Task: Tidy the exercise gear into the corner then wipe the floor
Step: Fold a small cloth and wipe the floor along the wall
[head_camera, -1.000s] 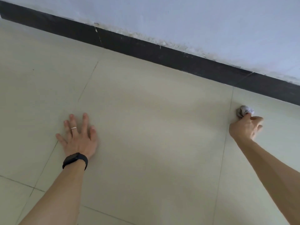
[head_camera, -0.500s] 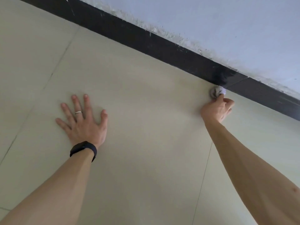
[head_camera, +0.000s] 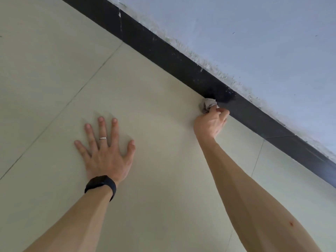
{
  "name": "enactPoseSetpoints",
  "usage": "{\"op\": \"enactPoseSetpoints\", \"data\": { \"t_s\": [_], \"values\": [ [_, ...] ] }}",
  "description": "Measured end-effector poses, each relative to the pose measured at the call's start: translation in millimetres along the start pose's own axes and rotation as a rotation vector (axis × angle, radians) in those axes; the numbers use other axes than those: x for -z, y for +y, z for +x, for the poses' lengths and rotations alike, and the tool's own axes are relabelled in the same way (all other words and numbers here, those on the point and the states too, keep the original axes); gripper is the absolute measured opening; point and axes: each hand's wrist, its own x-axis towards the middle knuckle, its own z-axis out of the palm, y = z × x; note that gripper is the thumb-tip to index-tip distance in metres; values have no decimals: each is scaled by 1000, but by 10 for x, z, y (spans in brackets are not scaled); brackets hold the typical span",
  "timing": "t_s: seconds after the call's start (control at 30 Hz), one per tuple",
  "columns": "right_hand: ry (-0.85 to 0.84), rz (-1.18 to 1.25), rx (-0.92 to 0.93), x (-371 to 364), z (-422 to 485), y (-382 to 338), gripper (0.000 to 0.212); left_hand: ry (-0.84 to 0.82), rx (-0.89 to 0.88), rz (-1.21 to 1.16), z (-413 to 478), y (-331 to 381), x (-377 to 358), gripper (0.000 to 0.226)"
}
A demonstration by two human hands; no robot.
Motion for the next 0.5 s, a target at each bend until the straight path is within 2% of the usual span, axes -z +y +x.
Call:
{"op": "enactPoseSetpoints", "data": {
  "t_s": [0.07,0.13,0.2,0.37,0.43,0.5],
  "values": [
    [-42,30,185,-184,-140,-409,55,-3,-2,5,3,0,10,79],
    [-133,37,497,-371,-326,-713,57,3,0,6,9,9,-4,79],
    [-196,32,677,-427,-565,-741,54,4,7,10,17,18,2,78],
    [-282,-28,848,-6,-1519,154,54,-43,-5,-19,-3,24,133,77],
    [-314,-67,854,33,-1652,294,57,-50,-8,-27,-23,26,172,75],
    [-271,-90,854,-10,-1643,268,59,-77,-8,-37,-20,17,193,74]
  ]
}}
